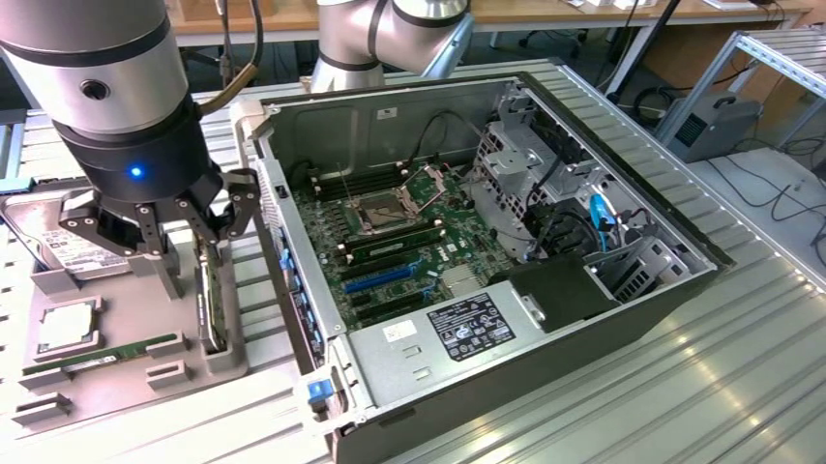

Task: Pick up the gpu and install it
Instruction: 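Pick up the gpu and move the gpu toward the slot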

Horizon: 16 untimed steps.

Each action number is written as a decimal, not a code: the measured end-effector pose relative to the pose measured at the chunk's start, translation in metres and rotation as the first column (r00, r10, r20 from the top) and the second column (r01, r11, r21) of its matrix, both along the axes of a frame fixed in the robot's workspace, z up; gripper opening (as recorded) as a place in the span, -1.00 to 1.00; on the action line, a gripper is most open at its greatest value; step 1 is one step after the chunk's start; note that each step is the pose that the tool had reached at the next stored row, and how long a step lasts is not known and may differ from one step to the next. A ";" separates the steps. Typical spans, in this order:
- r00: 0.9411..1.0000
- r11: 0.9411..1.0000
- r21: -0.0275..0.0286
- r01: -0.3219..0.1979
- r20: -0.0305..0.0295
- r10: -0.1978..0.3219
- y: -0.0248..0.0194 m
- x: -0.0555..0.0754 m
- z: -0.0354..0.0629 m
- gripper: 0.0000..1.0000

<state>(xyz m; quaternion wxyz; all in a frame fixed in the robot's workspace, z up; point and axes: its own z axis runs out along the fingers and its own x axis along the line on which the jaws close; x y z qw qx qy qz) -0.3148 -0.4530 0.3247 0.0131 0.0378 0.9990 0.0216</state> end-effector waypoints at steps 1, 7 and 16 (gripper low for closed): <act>1.000 1.000 0.000 0.000 0.000 0.000 0.0000 0.000 -0.0002 -0.15; 1.000 1.000 0.000 0.000 0.000 0.000 0.0000 0.000 -0.0011 -0.15; 1.000 1.000 0.000 0.000 0.000 0.000 0.0000 0.000 -0.0026 -0.15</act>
